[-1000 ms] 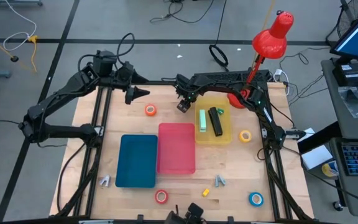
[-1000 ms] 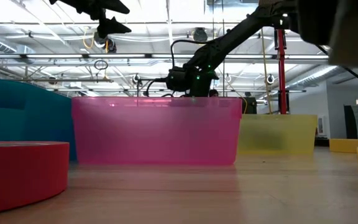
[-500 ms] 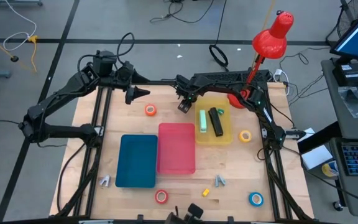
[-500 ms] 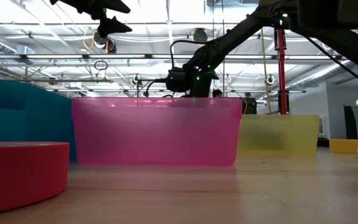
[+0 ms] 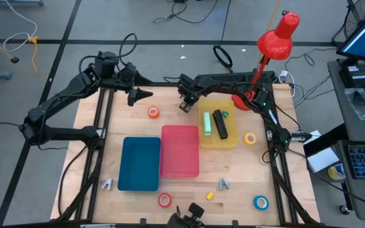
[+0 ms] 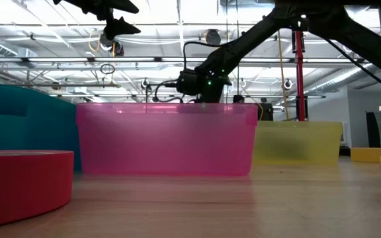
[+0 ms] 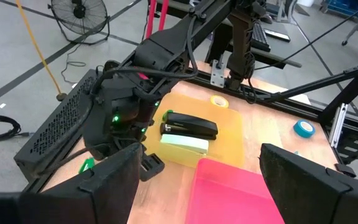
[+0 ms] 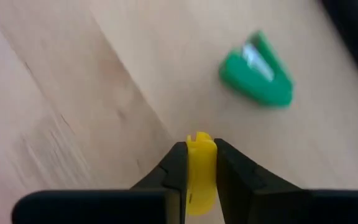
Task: Pick and place Stapler, Stapler remover, tape
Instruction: Put the top yellow stapler into the yellow bin
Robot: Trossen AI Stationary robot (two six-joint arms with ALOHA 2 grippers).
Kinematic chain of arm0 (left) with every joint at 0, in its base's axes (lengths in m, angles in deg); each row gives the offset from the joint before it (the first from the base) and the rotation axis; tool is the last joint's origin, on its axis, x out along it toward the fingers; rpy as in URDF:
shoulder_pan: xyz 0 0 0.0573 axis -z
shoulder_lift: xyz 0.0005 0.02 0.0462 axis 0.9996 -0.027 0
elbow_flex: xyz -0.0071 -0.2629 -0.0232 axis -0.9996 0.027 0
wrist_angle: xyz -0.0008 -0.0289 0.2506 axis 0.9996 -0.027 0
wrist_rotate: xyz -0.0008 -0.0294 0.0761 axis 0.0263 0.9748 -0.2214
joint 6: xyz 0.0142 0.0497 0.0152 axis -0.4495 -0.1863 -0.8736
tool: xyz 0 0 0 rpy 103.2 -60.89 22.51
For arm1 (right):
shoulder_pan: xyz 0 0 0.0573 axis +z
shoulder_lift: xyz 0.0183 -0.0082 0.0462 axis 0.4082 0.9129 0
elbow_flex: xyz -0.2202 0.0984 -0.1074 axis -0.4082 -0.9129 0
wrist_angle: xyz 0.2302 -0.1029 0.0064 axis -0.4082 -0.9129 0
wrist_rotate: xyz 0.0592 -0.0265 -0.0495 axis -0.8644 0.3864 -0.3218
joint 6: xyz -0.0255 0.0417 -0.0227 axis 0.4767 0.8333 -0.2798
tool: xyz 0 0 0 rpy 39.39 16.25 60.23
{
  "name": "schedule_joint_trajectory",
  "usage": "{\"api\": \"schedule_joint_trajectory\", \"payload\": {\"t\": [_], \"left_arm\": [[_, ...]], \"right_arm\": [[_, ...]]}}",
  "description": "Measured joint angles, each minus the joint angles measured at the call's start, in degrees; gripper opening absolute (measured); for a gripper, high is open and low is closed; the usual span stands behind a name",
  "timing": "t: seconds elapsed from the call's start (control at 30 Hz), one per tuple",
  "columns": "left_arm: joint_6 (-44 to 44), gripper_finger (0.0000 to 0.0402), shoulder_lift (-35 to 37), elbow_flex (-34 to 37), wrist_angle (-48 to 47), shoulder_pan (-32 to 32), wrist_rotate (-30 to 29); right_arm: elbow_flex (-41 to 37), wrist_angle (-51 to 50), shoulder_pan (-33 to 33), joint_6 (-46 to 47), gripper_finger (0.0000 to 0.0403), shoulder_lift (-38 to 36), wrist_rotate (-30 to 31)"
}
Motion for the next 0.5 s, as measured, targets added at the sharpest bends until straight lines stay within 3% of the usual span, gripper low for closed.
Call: {"api": "schedule_joint_trajectory", "payload": {"t": [0.2, 0.5], "left_arm": [[0.7, 0.0324, 0.0, 0.0, 0.0, 0.0, 0.0], [1.2, 0.0324, 0.0, 0.0, 0.0, 0.2, 0.0]], "right_arm": [[0.0, 2.6, 0.5, 0.1, 0.0045, -6.4, 1.6], [0.1, -21.8, 3.9, 6.7, 0.0045, -17.7, 4.9]]}}
